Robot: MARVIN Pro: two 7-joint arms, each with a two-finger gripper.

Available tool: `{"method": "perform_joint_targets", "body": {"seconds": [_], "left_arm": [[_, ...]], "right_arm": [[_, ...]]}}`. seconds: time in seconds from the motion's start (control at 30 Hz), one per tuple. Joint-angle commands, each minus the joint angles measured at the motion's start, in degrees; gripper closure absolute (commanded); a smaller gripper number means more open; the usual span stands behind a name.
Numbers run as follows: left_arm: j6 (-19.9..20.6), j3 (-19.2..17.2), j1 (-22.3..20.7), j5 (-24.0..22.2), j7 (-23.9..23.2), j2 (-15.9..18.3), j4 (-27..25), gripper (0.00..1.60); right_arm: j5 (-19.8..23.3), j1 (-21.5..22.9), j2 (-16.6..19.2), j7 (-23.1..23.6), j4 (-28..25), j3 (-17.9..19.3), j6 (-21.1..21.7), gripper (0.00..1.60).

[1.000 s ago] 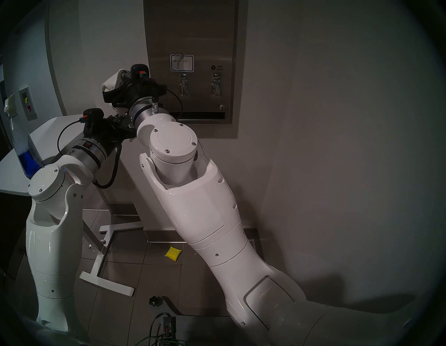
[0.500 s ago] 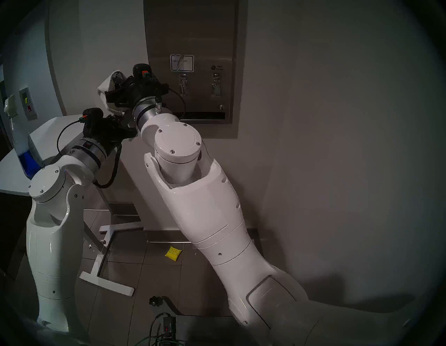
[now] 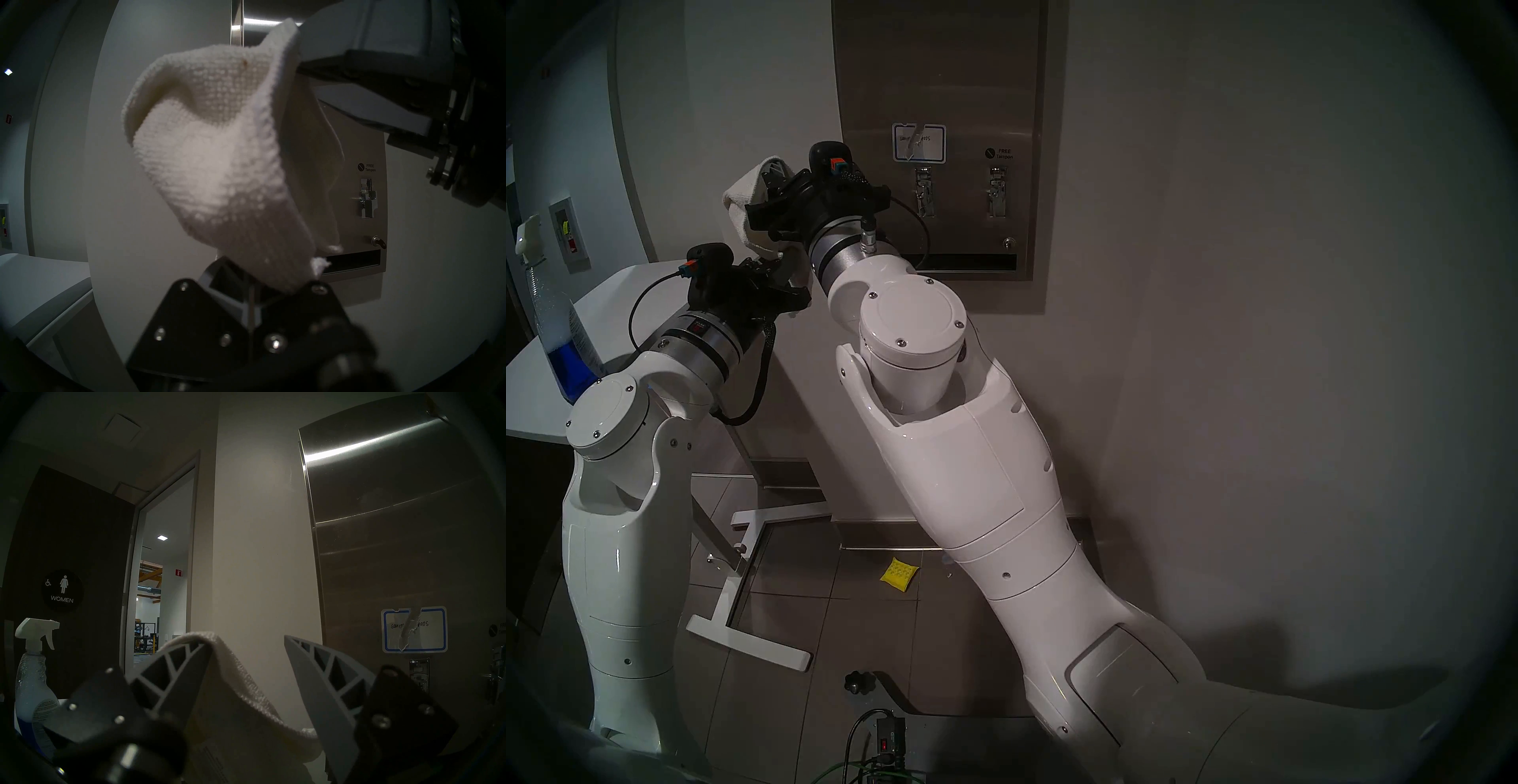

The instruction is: Pick up the cloth and wipe the surface

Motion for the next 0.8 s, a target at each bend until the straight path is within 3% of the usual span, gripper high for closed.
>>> {"method": "perform_joint_targets", "body": {"seconds": [0.0, 0.27, 0.3, 0.77], "left_arm": [[-1.3, -1.0, -1.5, -0.4, -0.1, 0.0, -1.7, 1.6], [-1.2, -0.5, -1.9, -0.5, -0.2, -0.3, -1.6, 1.6], [-1.2, -0.3, -2.0, -0.5, -0.2, -0.3, -1.6, 1.6], [-0.9, 0.6, -3.2, -0.2, 0.0, -0.1, -1.0, 1.6]], "right_arm": [[-0.3, 1.2, -0.9, -0.2, -1.9, -0.1, -0.9, 0.53], [-0.4, 1.1, -1.0, 0.0, -1.9, 0.0, -0.9, 0.53], [-0.5, 0.8, -0.9, -0.1, -2.2, 0.0, -0.9, 0.0], [2.1, -8.8, 6.4, -2.7, -11.8, -2.5, 0.6, 0.0]]}}
